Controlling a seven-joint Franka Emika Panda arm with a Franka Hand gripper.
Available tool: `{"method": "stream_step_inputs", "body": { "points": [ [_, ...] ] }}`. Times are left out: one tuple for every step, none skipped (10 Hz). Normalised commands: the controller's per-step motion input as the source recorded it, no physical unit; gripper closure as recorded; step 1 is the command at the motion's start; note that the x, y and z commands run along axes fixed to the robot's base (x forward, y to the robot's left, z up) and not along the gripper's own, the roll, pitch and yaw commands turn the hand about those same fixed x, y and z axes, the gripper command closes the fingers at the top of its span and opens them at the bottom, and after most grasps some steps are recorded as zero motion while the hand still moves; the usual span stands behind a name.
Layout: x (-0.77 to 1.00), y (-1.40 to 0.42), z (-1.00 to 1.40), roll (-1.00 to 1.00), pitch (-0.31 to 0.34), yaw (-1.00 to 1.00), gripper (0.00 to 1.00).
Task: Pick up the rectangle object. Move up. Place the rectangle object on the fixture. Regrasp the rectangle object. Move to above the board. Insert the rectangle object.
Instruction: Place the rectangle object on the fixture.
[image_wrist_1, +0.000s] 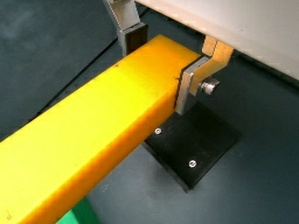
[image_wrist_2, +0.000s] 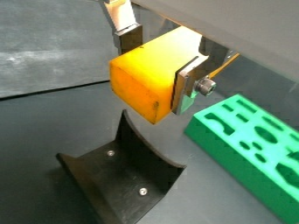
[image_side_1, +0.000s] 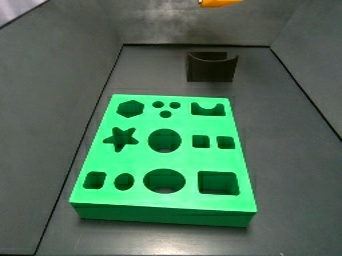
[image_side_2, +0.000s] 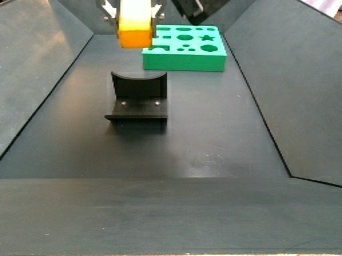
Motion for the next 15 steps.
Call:
{"method": "stream_step_inputs", "body": {
  "points": [
    [0.08, 0.05, 0.01, -0.33, 0.144, -0.09, 1.00],
    [0.07, 0.04, 0.00, -0.23, 0.105, -0.10, 1.00],
    [0.10, 0.06, -1.00, -1.00, 0.036, -0.14, 1.00],
    [0.11, 0.07, -1.00, -1.00, 0.026, -0.14, 1.00],
    [0.11, 0.08, -1.00, -1.00, 0.036, -0.14, 1.00],
    [0.12, 0.08, -1.00, -1.00, 0.056, -0.14, 1.00],
    [0.13, 0.09, -1.00, -1.00, 0.056, -0.15, 1.00],
    [0.14, 0.09, -1.00, -0.97, 0.052, -0.16, 1.00],
    [0.14, 0.10, -1.00, -0.85, 0.043, -0.15, 1.00],
    [0.16, 0.11, -1.00, -0.63, 0.031, -0.13, 1.00],
    [0.17, 0.12, -1.00, -0.40, 0.023, -0.12, 1.00],
    [0.18, 0.11, -1.00, -0.27, 0.020, -0.11, 1.00],
    [0.18, 0.11, -1.00, -0.22, 0.015, -0.10, 1.00],
    [0.14, 0.10, -0.75, -0.18, 0.010, -0.09, 1.00],
    [0.11, 0.08, -0.51, -0.15, 0.002, -0.08, 1.00]
  ]
}}
